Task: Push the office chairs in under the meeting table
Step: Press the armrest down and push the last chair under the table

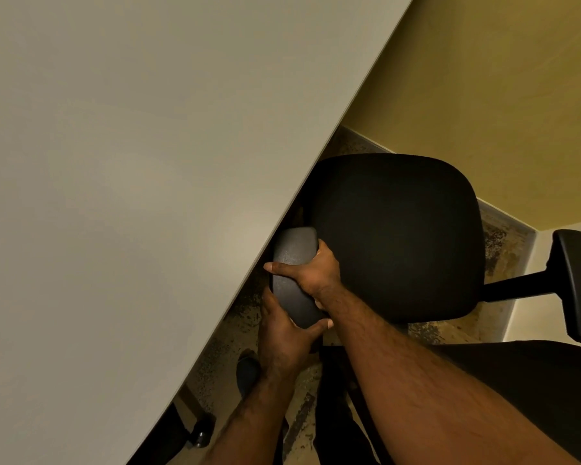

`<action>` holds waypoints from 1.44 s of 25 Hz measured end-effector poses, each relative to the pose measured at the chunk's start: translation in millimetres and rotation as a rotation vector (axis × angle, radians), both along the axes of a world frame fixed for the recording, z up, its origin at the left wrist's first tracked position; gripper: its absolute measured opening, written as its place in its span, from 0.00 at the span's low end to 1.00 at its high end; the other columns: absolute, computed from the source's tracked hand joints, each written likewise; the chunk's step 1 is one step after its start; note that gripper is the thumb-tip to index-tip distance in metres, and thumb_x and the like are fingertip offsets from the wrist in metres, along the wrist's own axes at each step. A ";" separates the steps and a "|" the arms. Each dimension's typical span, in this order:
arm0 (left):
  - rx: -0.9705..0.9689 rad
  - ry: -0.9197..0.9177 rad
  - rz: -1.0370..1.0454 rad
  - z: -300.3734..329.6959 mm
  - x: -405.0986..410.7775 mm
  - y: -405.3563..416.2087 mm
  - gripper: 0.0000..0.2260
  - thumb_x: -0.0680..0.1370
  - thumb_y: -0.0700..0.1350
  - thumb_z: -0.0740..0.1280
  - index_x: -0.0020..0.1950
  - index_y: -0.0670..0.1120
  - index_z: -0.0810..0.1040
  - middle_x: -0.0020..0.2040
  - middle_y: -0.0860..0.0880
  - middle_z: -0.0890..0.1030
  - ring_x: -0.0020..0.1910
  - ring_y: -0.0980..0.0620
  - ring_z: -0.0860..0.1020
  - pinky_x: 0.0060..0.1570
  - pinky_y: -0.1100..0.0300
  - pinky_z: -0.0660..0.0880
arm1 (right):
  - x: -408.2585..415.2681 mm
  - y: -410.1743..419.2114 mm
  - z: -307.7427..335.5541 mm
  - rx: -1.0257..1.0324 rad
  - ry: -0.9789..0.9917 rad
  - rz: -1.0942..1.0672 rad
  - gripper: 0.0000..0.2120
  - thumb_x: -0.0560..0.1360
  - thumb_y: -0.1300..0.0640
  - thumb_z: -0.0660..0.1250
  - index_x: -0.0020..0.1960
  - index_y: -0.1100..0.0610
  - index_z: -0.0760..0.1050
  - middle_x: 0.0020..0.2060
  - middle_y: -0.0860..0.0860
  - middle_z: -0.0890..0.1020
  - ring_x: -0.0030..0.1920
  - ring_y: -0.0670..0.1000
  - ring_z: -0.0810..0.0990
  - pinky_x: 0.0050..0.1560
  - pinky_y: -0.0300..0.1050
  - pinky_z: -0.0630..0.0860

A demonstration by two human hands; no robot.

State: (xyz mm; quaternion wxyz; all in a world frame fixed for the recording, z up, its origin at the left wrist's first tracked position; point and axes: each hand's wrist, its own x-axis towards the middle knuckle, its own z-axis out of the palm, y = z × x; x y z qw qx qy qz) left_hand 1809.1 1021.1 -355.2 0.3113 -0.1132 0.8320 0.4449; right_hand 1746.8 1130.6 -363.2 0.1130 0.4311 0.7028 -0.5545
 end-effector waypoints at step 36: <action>0.034 0.566 -0.417 287.4 50.0 -14.3 0.23 0.77 0.52 0.69 0.72 0.52 0.70 0.68 0.53 0.73 0.65 0.61 0.70 0.63 0.61 0.68 | 145.0 171.5 326.4 0.695 0.331 0.917 0.21 0.74 0.44 0.70 0.64 0.49 0.74 0.62 0.47 0.78 0.58 0.46 0.76 0.55 0.43 0.73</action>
